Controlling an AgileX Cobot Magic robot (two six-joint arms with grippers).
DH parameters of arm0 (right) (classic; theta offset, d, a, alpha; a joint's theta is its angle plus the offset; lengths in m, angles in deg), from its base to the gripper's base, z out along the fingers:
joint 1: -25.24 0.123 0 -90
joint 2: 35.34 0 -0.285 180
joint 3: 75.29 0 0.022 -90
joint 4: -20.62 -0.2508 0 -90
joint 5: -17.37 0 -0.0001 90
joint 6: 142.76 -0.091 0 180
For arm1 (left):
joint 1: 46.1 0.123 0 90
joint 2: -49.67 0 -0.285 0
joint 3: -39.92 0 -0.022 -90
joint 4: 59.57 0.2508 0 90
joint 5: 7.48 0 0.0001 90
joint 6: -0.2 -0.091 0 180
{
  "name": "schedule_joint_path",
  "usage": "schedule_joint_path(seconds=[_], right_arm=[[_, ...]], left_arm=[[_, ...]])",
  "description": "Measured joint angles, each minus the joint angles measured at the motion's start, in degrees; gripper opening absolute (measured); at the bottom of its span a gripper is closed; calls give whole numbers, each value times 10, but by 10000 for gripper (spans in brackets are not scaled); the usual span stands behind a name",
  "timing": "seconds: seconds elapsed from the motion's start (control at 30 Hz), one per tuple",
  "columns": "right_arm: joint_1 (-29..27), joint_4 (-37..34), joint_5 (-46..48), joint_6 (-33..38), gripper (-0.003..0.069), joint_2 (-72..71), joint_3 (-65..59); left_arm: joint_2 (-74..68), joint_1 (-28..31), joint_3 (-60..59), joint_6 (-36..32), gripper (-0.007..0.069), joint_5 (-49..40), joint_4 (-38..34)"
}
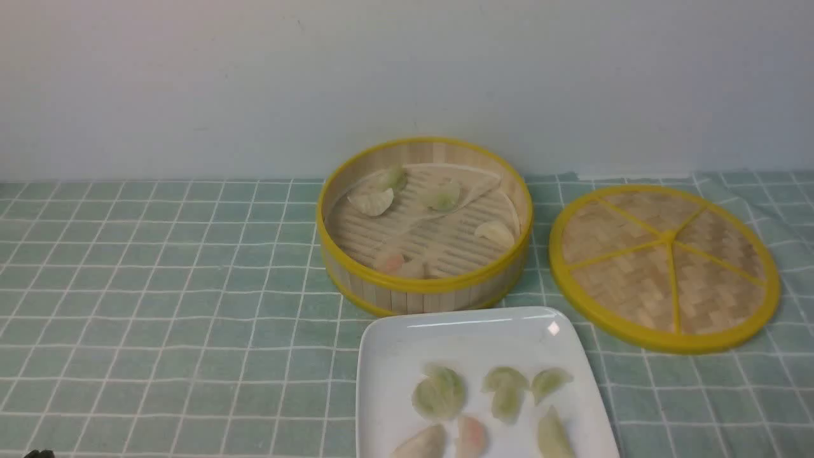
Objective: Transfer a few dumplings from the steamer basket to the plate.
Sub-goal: Use the left arm to grab a dumpling from the steamer
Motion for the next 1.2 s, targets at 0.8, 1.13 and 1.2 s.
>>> schedule_joint_path(seconds=[0.8, 1.13, 1.2], right_arm=[[0, 0, 0, 0, -15, 0, 0], [0, 0, 0, 0, -15, 0, 0], [0, 0, 0, 0, -15, 0, 0]], left_arm=[[0, 0, 0, 0, -6, 0, 0], [0, 0, 0, 47, -6, 159, -142], [0, 0, 0, 50, -6, 230, -161]])
